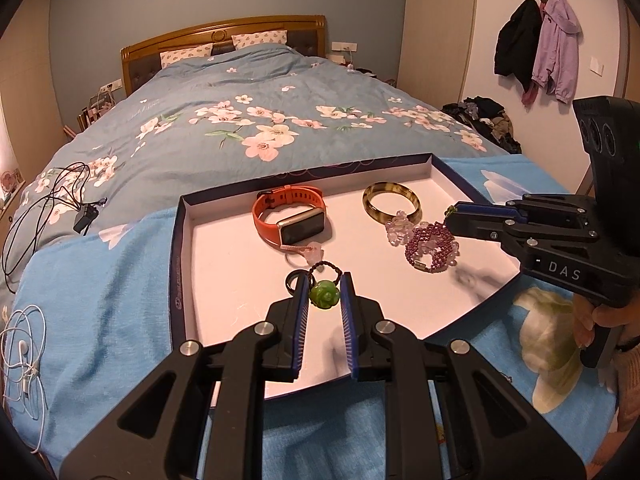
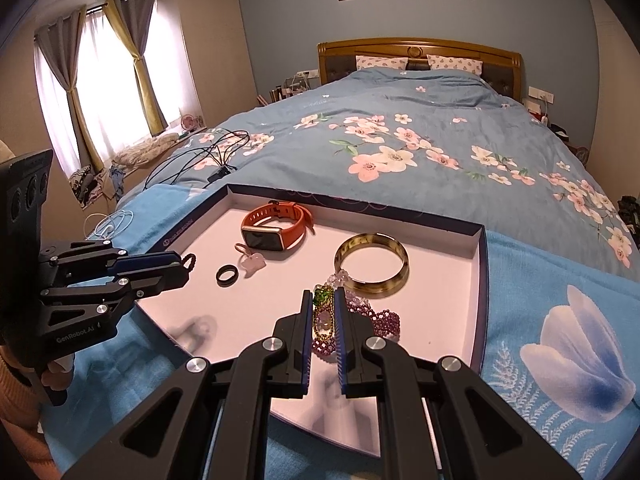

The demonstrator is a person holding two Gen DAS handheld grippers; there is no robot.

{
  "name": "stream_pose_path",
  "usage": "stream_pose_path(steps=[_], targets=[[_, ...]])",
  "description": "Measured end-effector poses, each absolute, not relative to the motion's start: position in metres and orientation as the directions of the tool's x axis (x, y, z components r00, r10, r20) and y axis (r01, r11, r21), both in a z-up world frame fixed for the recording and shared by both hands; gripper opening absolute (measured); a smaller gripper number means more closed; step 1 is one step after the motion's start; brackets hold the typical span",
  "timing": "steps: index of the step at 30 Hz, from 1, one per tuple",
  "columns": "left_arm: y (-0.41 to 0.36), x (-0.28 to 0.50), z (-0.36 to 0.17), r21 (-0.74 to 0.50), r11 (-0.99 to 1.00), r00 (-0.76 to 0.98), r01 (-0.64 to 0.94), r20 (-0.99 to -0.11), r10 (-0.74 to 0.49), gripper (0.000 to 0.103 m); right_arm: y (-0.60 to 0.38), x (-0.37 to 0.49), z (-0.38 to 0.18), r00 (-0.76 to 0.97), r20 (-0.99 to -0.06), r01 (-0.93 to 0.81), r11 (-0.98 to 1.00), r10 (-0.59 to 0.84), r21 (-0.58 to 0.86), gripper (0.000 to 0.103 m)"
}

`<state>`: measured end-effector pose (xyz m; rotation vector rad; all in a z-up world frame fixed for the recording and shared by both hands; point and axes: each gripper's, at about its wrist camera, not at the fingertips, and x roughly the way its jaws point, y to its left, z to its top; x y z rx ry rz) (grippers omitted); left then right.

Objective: Organize jewelry
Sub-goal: 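Open both grippers to drop the green chain and green-stone ring in the tray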

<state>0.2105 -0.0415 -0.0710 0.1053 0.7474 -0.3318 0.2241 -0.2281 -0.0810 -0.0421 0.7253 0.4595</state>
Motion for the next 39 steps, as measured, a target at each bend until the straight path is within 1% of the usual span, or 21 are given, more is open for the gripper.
stream_pose_path(steps=[21,31,33,34,37,38,39], targets=[[-0.048,0.242,-0.086,-0.021,0.948,0.649,0.316,-0.724,-0.233,0.016,-0.225,0.239,-0.095,0.615,-0.697,-0.398,0.908,0.369,0.13,0.009],[-0.052,0.253,-0.097,-0.027,0.949,0.63,0.314,-0.741,-0.23,0.017,-0.232,0.241,-0.096,0.622,-0.69,-0.373,0.915,0.371,0.156,0.011],[-0.051,0.254,-0.1,-0.027,0.95,0.627,0.312,-0.745,-0.228,0.023,-0.233,0.241,-0.095,0.628,-0.685,-0.369,0.916,0.37,0.157,0.011],[-0.052,0.254,-0.1,-0.023,0.95,0.63,0.311,-0.744,-0.224,0.025,-0.234,0.24,-0.094,0.627,-0.684,-0.369,0.915,0.372,0.16,0.011],[-0.05,0.251,-0.097,-0.025,0.951,0.64,0.309,-0.734,-0.227,0.029,-0.236,0.237,-0.09,0.637,-0.672,-0.37,0.915,0.378,0.165,0.017],[-0.05,0.249,-0.094,-0.023,0.951,0.649,0.307,-0.726,-0.227,0.033,-0.237,0.235,-0.089,0.639,-0.669,-0.37,0.914,0.381,0.167,0.019],[-0.049,0.247,-0.092,-0.02,0.951,0.655,0.307,-0.72,-0.227,0.035,-0.237,0.234,-0.087,0.642,-0.664,-0.37,0.913,0.383,0.17,0.02]])
